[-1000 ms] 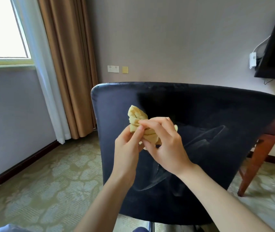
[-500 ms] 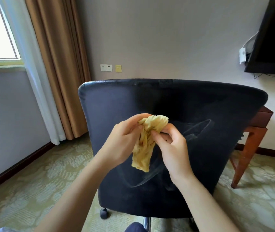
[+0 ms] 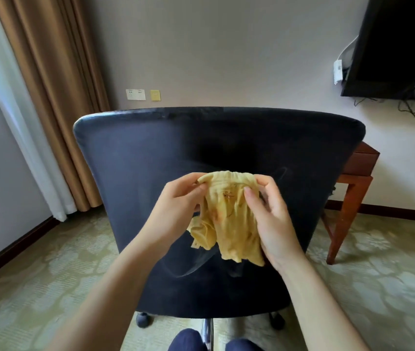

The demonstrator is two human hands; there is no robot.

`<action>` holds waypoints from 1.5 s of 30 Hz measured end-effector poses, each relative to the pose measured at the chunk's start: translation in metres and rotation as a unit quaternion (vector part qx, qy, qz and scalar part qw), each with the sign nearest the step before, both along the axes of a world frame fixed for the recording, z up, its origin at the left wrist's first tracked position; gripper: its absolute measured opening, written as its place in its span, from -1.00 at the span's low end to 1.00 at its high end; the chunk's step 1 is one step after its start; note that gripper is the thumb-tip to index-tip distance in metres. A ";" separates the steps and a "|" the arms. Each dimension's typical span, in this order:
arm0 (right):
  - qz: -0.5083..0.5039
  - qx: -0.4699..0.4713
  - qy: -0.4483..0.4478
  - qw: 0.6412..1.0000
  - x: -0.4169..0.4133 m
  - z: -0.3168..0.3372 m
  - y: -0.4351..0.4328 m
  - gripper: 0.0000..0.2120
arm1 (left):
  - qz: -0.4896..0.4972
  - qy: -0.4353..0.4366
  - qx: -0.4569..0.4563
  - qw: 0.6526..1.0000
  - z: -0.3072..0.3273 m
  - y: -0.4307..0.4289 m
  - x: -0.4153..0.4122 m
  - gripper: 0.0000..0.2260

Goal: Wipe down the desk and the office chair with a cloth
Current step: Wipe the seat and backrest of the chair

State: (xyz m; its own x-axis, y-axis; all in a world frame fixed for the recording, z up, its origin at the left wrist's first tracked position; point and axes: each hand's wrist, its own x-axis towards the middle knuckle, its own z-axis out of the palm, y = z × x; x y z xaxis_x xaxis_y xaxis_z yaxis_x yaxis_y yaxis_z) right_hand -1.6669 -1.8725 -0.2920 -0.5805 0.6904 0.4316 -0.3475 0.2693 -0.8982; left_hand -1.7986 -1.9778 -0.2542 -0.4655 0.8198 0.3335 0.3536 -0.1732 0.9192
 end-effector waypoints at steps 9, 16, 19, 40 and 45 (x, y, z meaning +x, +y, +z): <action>-0.332 0.060 0.099 0.936 0.033 -0.011 0.014 -0.63 | 0.130 0.180 0.061 0.973 -0.011 0.038 0.032 -0.74; -0.572 0.011 0.231 0.787 0.041 0.026 0.069 -0.63 | 0.250 0.577 0.096 0.772 0.004 0.062 0.029 -0.37; -0.567 0.051 0.185 0.801 0.019 0.030 0.078 -0.69 | 0.305 0.599 0.080 0.736 0.018 0.066 0.022 -0.25; -0.545 0.474 0.064 0.689 -0.019 -0.021 0.115 -0.81 | 0.313 0.628 0.040 0.712 0.026 0.071 -0.007 -0.17; -0.613 0.156 0.140 0.762 -0.011 0.007 0.113 -0.70 | 0.296 0.629 0.029 0.718 0.031 0.066 -0.004 -0.17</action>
